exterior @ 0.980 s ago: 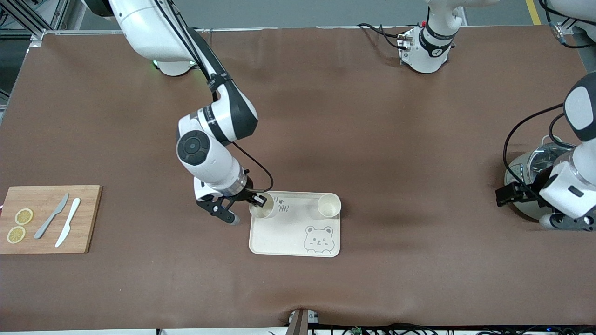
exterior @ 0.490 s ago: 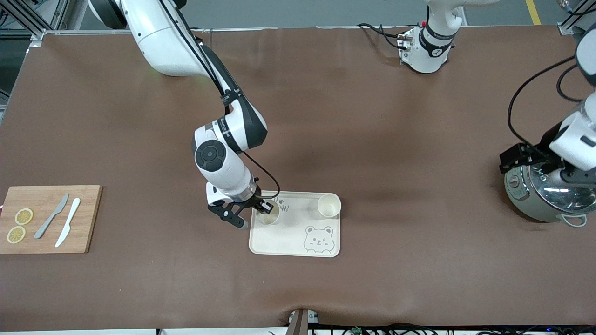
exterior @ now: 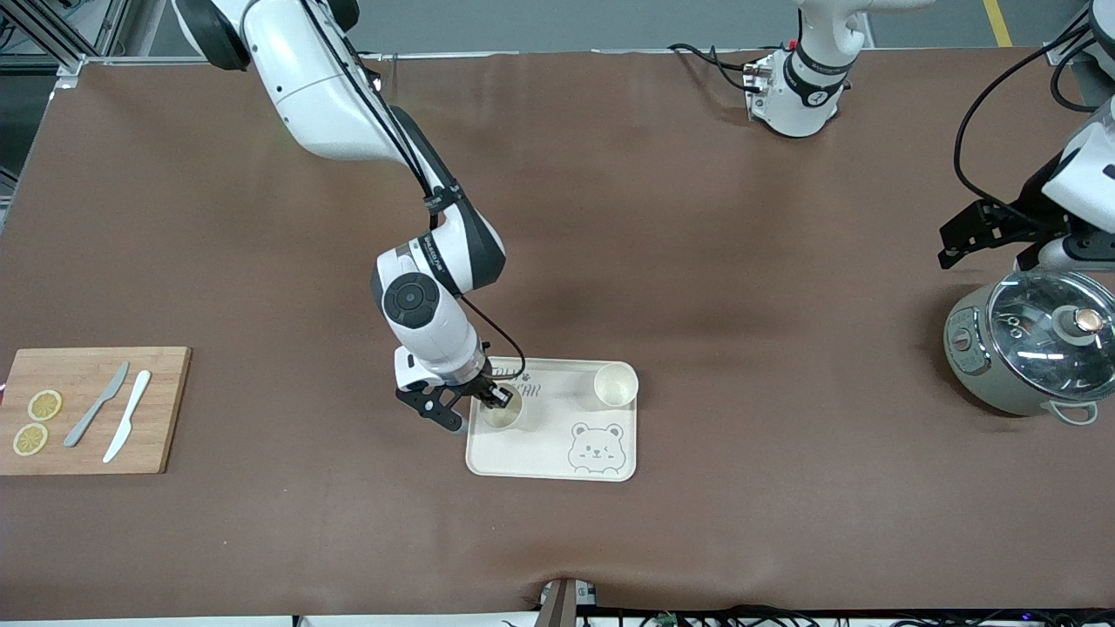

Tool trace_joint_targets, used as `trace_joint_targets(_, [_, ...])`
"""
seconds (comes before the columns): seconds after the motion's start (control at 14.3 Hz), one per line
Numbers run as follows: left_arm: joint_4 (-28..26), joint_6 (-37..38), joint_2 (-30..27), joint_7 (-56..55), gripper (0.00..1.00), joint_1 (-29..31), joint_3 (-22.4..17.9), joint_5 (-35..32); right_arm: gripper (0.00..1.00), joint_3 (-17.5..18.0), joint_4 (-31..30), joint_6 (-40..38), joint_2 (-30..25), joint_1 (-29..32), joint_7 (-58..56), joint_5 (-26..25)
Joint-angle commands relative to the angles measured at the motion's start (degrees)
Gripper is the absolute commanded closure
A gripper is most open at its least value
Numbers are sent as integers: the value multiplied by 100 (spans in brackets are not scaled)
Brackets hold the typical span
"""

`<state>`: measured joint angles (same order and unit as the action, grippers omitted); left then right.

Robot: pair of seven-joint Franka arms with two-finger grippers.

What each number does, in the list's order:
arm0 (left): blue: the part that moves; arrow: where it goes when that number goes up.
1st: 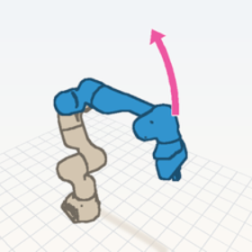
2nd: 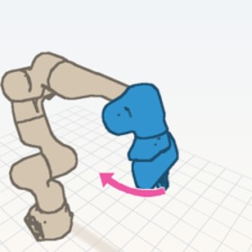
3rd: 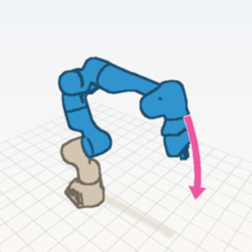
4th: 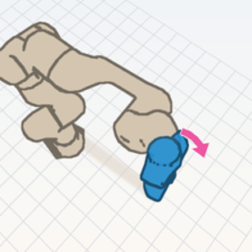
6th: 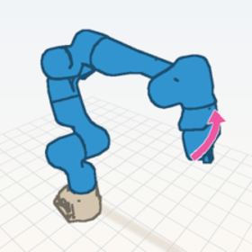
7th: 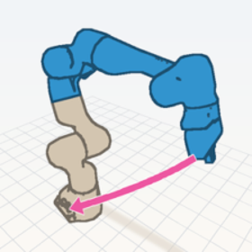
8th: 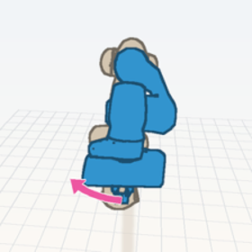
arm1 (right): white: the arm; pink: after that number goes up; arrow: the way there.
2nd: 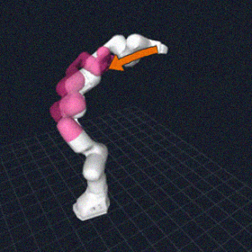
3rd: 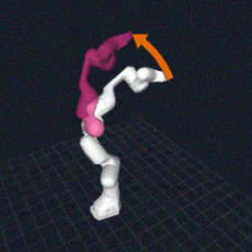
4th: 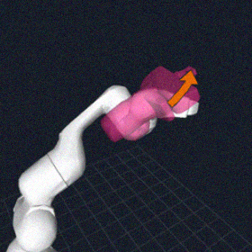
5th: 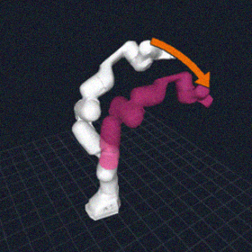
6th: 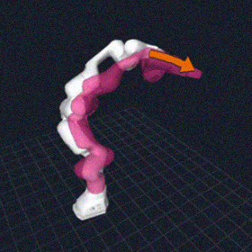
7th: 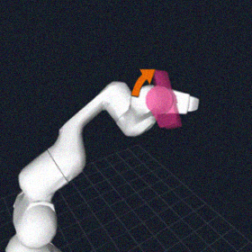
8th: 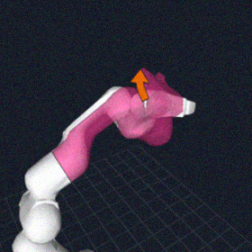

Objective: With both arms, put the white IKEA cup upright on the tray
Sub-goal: 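Carry the second cup with the right gripper onto the tray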

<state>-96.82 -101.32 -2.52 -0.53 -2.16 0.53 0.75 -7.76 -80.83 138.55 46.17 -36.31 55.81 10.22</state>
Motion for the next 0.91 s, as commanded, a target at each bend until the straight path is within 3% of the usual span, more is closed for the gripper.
trace_joint_targets(0.0, [-126,24,-187,79,0,49,35,136,100,-68,172,5,129,-87,202,-116])
trace_joint_targets(0.35, [374,508,-213,62,0,49,26,136,100,-68,164,163,235,-148,290,-116])
trace_joint_targets(0.84, [401,737,-293,88,0,49,9,136,100,-77,155,339,340,-175,334,-151])
